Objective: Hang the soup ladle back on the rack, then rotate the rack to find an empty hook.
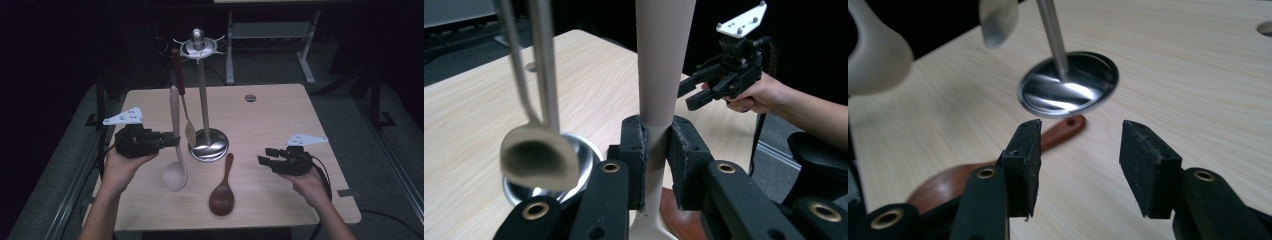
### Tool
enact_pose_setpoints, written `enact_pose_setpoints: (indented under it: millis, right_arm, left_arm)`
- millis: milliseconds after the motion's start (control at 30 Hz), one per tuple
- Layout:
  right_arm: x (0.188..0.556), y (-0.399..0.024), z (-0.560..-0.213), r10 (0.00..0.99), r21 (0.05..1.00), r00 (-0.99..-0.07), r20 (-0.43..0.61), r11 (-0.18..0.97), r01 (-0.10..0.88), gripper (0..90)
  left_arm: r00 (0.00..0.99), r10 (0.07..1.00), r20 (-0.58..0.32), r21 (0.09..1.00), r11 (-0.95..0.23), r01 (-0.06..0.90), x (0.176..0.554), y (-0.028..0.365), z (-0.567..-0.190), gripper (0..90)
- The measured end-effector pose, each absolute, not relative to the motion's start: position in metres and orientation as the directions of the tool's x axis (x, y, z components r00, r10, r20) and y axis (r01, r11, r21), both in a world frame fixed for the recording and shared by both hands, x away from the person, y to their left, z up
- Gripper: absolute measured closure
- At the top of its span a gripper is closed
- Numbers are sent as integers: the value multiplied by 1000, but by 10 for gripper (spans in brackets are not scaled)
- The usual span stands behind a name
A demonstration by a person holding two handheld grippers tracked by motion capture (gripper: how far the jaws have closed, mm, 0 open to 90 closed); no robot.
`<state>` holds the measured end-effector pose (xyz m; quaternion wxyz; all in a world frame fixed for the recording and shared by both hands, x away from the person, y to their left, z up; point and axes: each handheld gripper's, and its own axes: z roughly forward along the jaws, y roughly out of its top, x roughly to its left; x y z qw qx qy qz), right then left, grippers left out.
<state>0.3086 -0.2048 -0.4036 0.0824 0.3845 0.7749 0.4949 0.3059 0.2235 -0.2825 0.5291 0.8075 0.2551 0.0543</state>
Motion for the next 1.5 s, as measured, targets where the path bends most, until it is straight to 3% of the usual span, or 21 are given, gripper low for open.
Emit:
enact_pose_setpoints:
  millis: [300,833,1167,1367,1500]
  right_arm:
    - [311,-186,-378,625,860,-739,253,205,467,492]
    - [319,-146,-324,540,914,-803,253,140,382,589]
    - [316,-122,-305,467,939,-842,269,69,338,571]
    - [320,-97,-298,449,950,-863,231,88,301,571]
    - [323,-83,-299,445,940,-858,257,90,328,582]
  left_arm:
    - [875,451,-178,879,-327,348,311,201,-284,778]
    - [861,476,-179,864,-342,369,318,175,-306,778]
    - [847,512,-145,876,-331,350,313,160,-311,778]
    - [837,535,-113,886,-327,329,308,157,-309,778]
    - [832,544,-112,891,-316,326,307,158,-308,778]
